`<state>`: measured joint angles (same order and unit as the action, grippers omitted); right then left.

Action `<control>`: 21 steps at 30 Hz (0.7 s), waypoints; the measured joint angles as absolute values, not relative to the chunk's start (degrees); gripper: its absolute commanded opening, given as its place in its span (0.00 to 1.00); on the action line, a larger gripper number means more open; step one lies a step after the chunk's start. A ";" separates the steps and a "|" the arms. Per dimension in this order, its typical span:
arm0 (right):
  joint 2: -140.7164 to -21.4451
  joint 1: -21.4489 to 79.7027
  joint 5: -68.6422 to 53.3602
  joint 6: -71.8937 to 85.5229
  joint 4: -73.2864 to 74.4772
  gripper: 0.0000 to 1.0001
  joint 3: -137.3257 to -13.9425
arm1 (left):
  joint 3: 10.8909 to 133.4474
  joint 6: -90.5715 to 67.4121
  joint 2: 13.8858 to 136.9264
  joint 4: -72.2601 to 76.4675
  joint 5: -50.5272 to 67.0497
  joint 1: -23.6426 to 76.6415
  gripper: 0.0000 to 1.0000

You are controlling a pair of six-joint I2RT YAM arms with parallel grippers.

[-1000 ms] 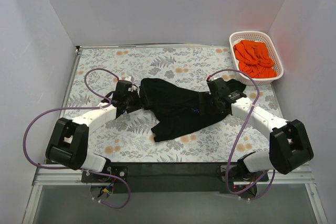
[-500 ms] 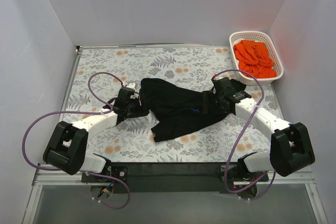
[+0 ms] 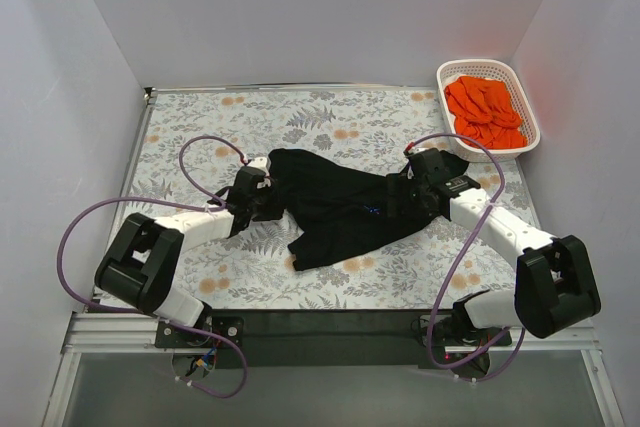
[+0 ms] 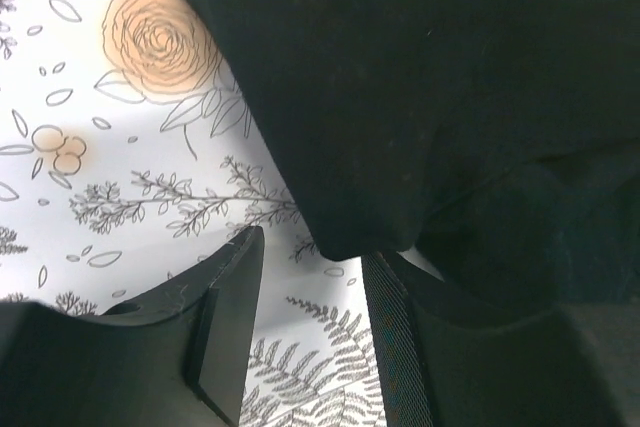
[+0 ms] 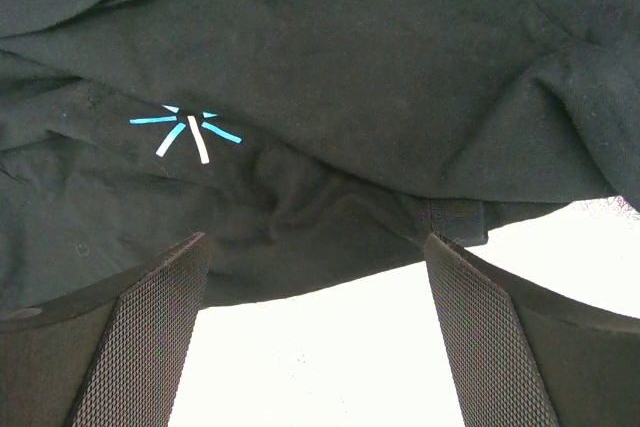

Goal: Fold and stack the t-shirts
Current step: Flatten the tshirt out

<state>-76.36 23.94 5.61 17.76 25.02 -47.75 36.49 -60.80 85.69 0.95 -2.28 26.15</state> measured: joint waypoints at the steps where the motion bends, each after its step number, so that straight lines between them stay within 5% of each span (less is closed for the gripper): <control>1: -76.25 23.94 5.58 17.78 24.84 0.78 -47.53 | 36.49 -60.75 85.93 1.56 -2.39 26.26 0.43; 13: -75.68 23.14 5.37 17.76 24.45 0.78 -46.57 | 36.51 -62.28 87.00 7.25 -4.08 26.39 0.39; 17: -75.68 22.76 5.37 17.78 24.03 0.78 -46.15 | 36.53 -62.98 88.53 8.80 -4.14 26.39 0.20; 19: -75.68 22.48 5.37 17.80 23.83 0.76 -45.80 | 36.58 -63.13 89.49 9.30 -4.19 26.39 0.02; 21: -75.70 22.11 5.19 17.82 23.35 0.75 -45.23 | 36.58 -63.02 90.02 9.21 -4.71 26.39 0.00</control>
<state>-75.70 22.11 5.19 17.82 23.35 -45.23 36.58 -63.02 90.02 9.21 -4.71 26.39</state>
